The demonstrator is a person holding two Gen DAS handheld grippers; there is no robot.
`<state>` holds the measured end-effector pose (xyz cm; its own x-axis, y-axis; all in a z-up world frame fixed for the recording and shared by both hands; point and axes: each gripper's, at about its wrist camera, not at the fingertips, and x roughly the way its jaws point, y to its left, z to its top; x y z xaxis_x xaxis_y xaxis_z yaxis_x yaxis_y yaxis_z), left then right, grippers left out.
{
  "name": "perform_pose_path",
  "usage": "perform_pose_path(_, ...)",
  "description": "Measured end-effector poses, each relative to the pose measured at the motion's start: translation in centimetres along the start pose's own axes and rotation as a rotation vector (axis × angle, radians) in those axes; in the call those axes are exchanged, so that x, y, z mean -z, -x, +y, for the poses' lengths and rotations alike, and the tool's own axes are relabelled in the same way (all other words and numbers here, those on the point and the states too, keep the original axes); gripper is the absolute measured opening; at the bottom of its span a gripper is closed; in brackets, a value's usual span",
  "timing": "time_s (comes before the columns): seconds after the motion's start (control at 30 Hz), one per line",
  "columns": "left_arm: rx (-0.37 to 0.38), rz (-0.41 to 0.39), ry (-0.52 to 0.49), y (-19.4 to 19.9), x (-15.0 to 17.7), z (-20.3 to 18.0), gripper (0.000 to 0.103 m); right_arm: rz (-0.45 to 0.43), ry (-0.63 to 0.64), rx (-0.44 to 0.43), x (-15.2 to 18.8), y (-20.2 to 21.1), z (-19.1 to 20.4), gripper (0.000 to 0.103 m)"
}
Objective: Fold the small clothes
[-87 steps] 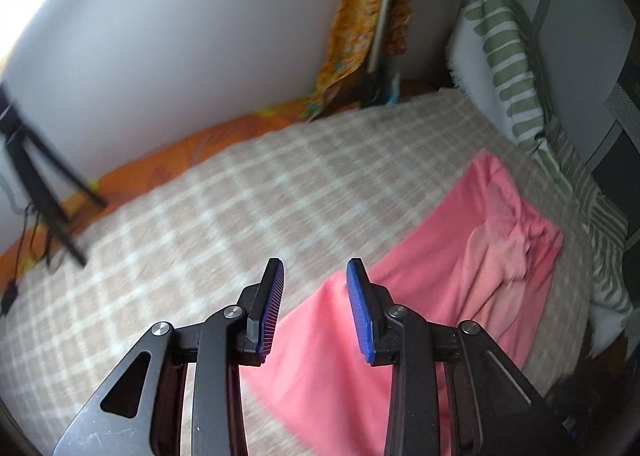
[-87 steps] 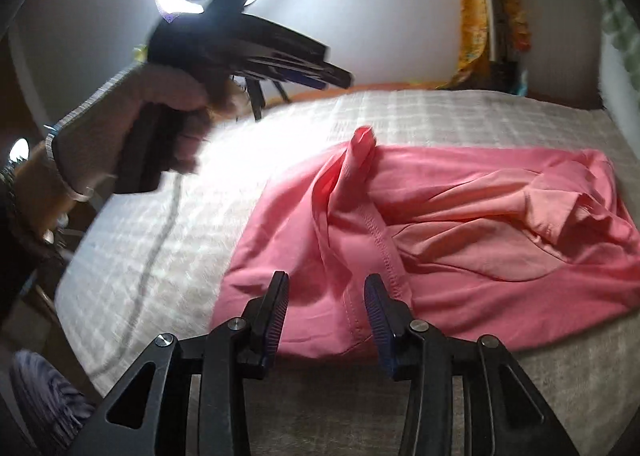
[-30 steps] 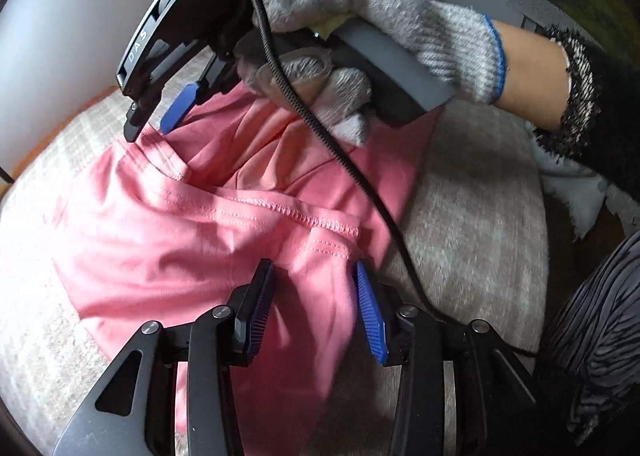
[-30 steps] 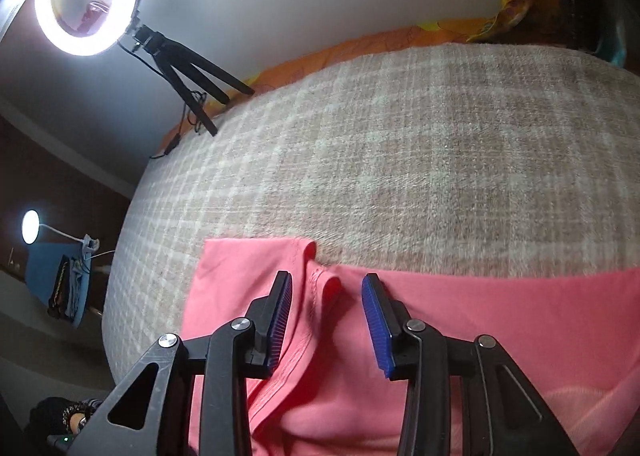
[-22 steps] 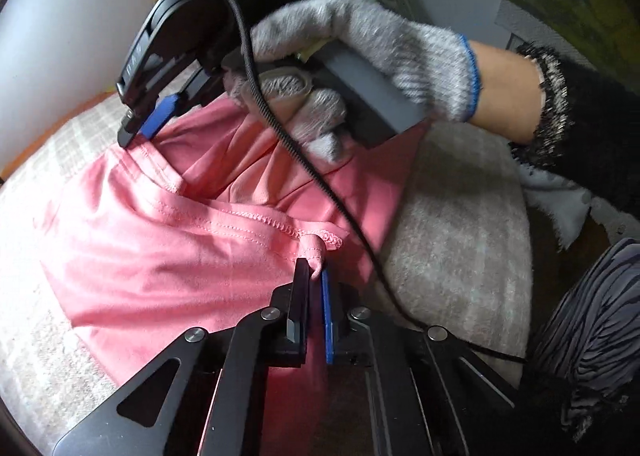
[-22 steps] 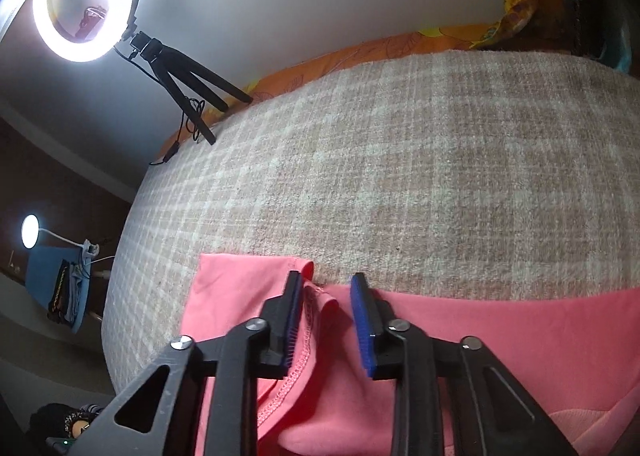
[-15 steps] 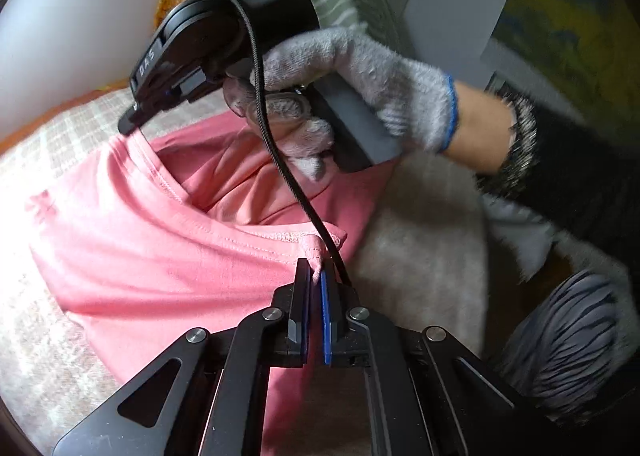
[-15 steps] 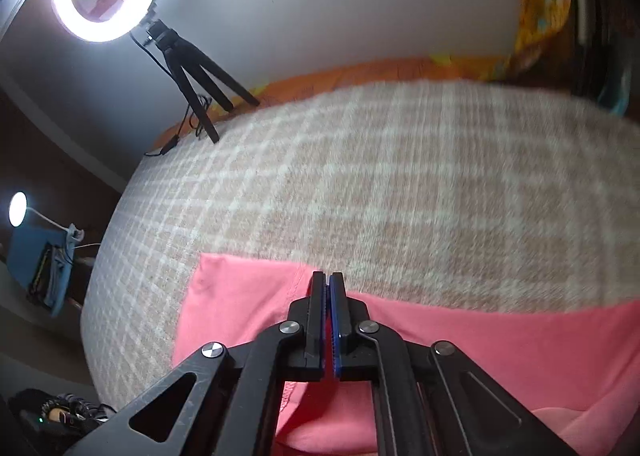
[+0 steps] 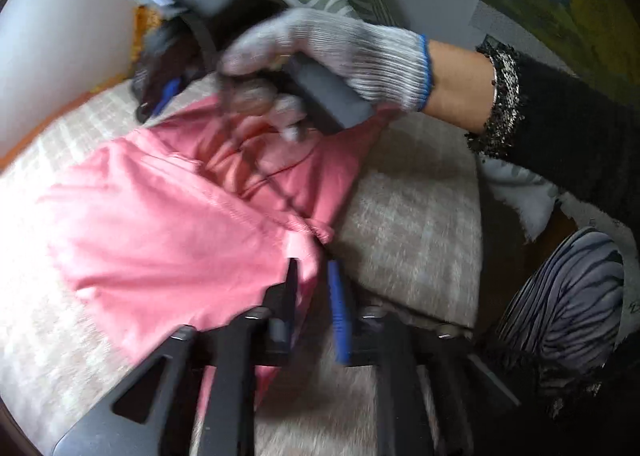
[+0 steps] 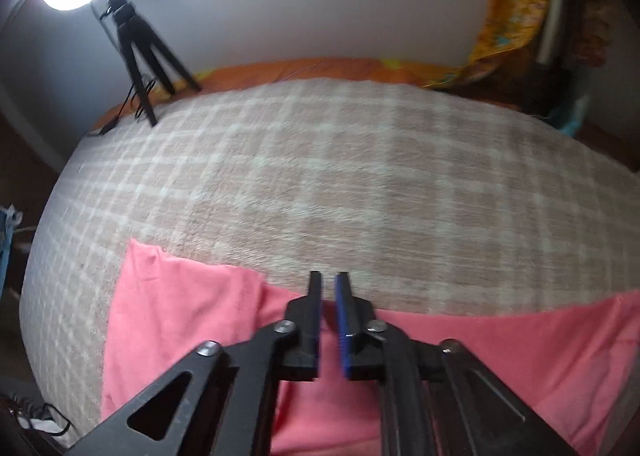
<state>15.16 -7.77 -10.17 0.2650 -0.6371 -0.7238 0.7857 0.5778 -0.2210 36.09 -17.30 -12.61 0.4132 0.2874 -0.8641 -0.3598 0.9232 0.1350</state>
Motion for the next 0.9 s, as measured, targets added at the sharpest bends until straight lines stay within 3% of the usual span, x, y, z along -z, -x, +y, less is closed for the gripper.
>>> perform_pose_path(0.2,-0.067,-0.066,0.057,5.2,0.3,3.0,0.036,-0.125,-0.024,-0.038,3.0,7.1,-0.2,0.030)
perform_pose_path(0.4,-0.180,-0.064,0.222,6.5,-0.4,10.5,0.036,-0.169,0.042,-0.113,9.5,12.2,4.8,0.034)
perform_pose_path(0.6,-0.198,-0.064,0.385,5.1,-1.3,15.8,0.036,-0.128,0.164,-0.152,14.1,12.2,11.3,0.034)
perform_pose_path(0.73,-0.195,-0.037,0.455,3.2,-1.1,17.5,0.036,-0.107,0.222,-0.123,16.4,11.2,14.4,0.039)
perform_pose_path(0.9,-0.177,-0.030,0.502,2.1,-1.2,19.0,0.036,-0.090,0.320,-0.038,18.6,8.4,17.7,0.057)
